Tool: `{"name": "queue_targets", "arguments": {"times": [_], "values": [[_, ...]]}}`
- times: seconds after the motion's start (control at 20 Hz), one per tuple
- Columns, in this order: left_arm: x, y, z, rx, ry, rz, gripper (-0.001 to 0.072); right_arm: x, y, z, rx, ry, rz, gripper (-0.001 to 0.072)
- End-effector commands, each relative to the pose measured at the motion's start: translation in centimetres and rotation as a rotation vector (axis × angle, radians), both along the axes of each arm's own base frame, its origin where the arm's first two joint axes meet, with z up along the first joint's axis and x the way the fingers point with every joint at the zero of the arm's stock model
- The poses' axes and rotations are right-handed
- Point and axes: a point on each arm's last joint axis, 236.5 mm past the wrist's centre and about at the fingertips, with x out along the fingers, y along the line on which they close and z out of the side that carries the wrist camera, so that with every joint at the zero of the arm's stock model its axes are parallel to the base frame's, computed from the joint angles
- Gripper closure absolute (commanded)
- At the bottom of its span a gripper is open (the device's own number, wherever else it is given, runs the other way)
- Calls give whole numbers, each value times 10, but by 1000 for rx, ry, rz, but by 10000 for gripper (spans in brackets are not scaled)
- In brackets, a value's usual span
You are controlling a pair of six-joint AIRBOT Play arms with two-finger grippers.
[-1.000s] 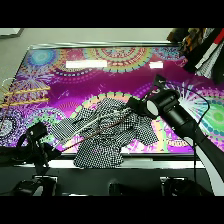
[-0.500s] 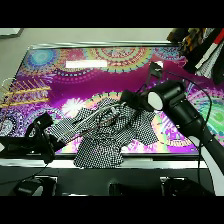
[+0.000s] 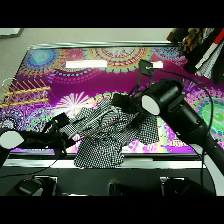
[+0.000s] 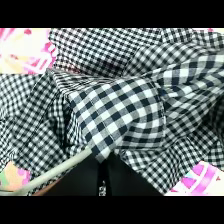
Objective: Fold the clothes and pants, and hang the long-sleeved shirts on hangers.
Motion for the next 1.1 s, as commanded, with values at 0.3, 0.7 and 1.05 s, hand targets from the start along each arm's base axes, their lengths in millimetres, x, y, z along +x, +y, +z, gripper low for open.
{"name": "queue_targets", "arguments": {"times": [0.3,0.7,1.05], "values": [[14,-24,-13,-49,-6,-61,681,-50,-47,35,-73,52,-3,682],[26,-49,0,-79,-27,-114,680,-27,-15,45,49,-26,5,682],[39,-53,13,-89,-80,-101,681,-23,3,34,78,7,24,682]]}}
